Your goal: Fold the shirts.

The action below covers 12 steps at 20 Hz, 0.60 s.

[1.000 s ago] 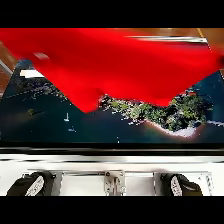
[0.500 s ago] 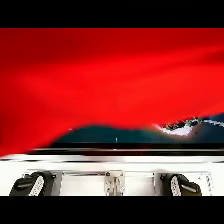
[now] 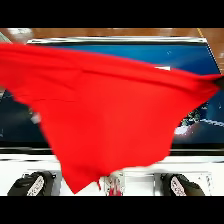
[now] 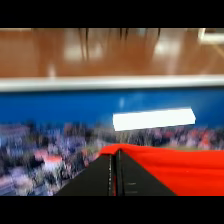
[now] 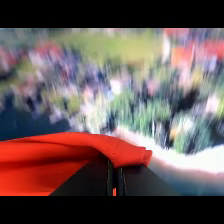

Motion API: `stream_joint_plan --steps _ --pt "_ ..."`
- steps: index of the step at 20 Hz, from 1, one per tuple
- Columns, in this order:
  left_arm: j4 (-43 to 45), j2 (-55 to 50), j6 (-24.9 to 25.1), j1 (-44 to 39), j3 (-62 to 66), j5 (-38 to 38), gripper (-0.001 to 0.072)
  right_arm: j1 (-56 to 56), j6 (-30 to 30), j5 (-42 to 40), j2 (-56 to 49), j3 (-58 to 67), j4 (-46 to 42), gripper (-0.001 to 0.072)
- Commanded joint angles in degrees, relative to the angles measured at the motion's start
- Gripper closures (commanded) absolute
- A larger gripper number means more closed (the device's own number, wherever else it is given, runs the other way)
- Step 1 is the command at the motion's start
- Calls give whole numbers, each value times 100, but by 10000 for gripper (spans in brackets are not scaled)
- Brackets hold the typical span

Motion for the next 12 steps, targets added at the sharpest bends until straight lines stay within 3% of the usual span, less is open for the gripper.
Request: stream_joint_plan --steps 1,8,10,12 --pt "146 -1176 -46 7 -625 -39 665 350 90 -1318 -1093 -1169 -63 651" --pt "-315 -3576 -44 -107 -643 468 664 1674 96 -5012 -3259 -1333 116 650" --pt "-625 -4059 -48 -164 -643 540 664 1930 98 -5366 -3585 -1333 136 650" --pt "-920 -4468 -48 -262 -643 446 664 2124 120 -5222 -3790 -1333 160 650"
